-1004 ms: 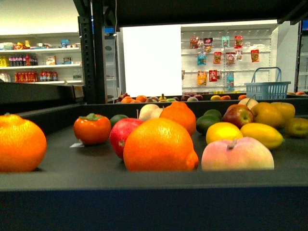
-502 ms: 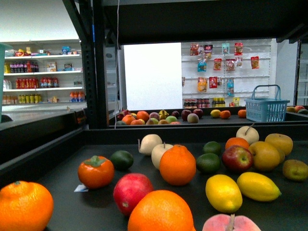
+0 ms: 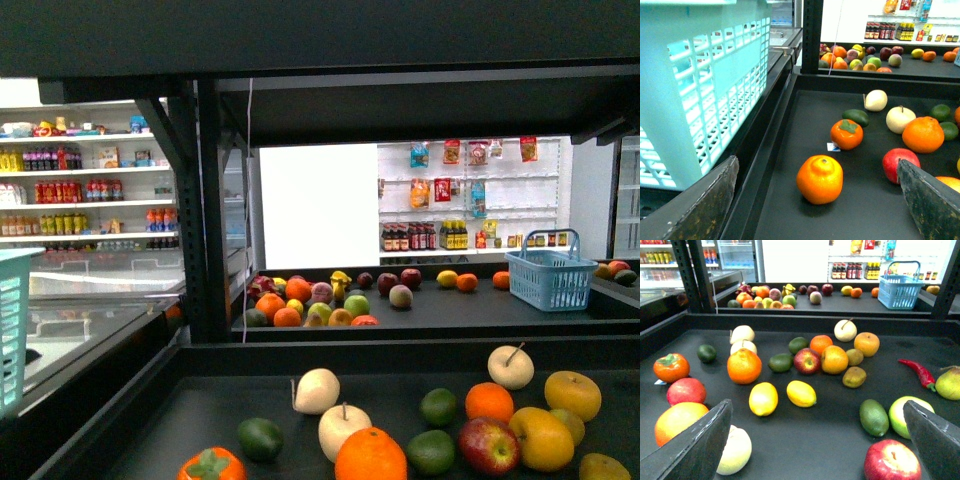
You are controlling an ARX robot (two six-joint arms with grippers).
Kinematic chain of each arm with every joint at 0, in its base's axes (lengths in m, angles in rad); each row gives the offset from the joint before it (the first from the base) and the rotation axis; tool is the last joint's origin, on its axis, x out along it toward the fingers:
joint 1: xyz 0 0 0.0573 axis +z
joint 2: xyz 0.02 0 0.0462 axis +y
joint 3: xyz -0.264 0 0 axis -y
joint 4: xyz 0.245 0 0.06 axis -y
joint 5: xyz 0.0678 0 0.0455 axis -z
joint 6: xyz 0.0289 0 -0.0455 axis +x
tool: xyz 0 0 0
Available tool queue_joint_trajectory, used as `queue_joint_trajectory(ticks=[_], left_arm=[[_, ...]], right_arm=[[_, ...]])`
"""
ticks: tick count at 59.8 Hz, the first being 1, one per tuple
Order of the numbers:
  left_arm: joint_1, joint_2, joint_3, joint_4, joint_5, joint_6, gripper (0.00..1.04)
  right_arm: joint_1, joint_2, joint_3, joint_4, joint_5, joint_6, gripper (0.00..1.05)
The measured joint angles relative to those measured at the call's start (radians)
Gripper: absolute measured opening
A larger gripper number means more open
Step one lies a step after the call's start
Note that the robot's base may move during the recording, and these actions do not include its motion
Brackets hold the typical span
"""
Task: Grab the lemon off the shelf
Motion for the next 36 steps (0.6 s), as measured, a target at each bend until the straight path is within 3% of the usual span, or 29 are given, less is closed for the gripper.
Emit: queue_joint_trajectory(ticks=[36], left_arm=[[0.000,0.000,0.000,0.000,0.000,0.000,0.97]], right_arm=[[0.000,0.000,0.000,0.000,-0.001,0.000,1.02]])
